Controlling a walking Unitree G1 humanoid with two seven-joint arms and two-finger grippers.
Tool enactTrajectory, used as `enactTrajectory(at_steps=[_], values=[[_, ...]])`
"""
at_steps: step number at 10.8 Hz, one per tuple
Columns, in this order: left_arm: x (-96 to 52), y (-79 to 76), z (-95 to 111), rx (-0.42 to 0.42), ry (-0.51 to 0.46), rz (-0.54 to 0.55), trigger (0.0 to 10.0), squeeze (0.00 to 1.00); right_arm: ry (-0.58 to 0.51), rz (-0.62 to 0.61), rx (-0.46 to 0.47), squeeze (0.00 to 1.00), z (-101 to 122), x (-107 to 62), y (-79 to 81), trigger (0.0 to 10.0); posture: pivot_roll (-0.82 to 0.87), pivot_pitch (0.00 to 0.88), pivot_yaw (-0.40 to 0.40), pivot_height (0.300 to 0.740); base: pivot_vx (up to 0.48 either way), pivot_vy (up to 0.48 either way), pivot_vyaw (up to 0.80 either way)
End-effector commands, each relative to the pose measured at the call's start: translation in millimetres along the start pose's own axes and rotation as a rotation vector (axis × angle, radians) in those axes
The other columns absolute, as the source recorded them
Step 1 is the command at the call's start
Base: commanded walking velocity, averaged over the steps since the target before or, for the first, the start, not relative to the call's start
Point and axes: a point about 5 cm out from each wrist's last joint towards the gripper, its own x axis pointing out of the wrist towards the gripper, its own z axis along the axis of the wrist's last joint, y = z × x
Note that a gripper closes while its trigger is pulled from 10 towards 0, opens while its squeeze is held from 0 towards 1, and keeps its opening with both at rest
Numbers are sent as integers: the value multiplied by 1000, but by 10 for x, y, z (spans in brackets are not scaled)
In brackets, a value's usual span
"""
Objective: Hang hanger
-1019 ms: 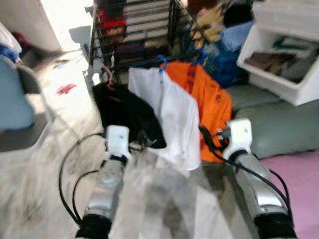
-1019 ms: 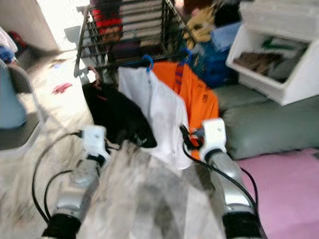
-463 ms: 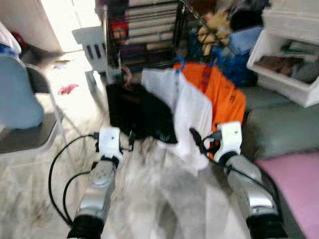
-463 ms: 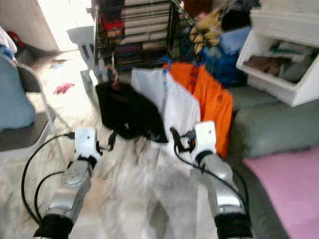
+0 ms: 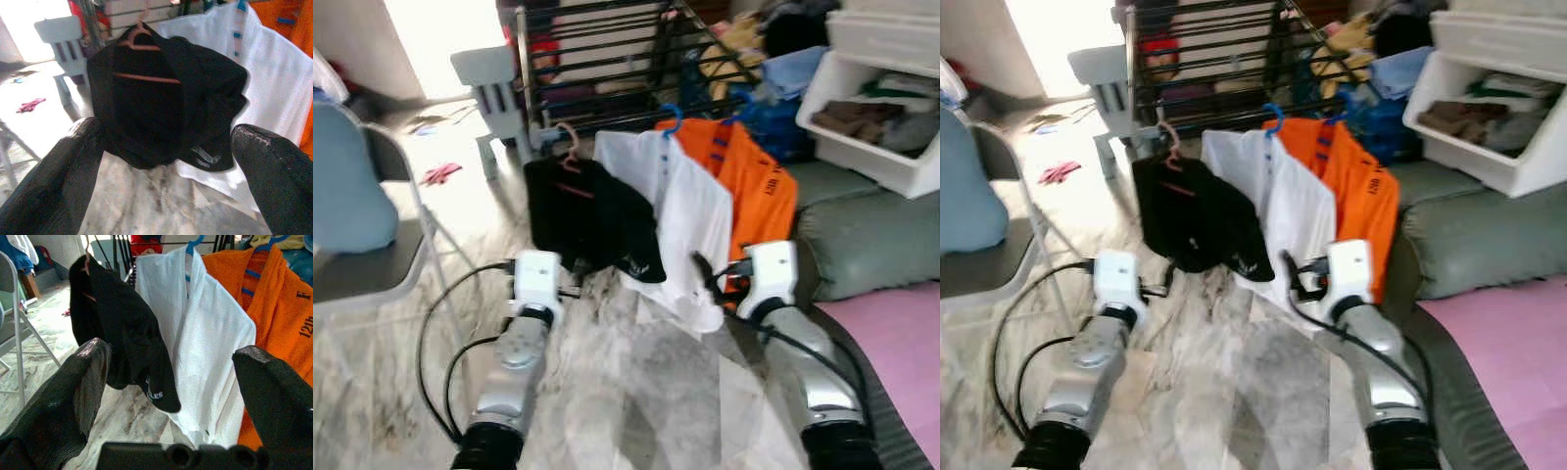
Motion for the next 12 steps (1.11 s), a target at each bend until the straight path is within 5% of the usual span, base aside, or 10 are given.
enactTrajectory(at_steps=[1,12], values=[[15,-52,22,5,-8,-6,10000,0,-11,3,-14,0,35,-17,-22,10000,-186,0,88,740,0,0,0],[19,-38,-8,7,7,11,10000,0,-6,11,-4,0,19,-23,-9,10000,-187,0,84,740,-228,0,80]])
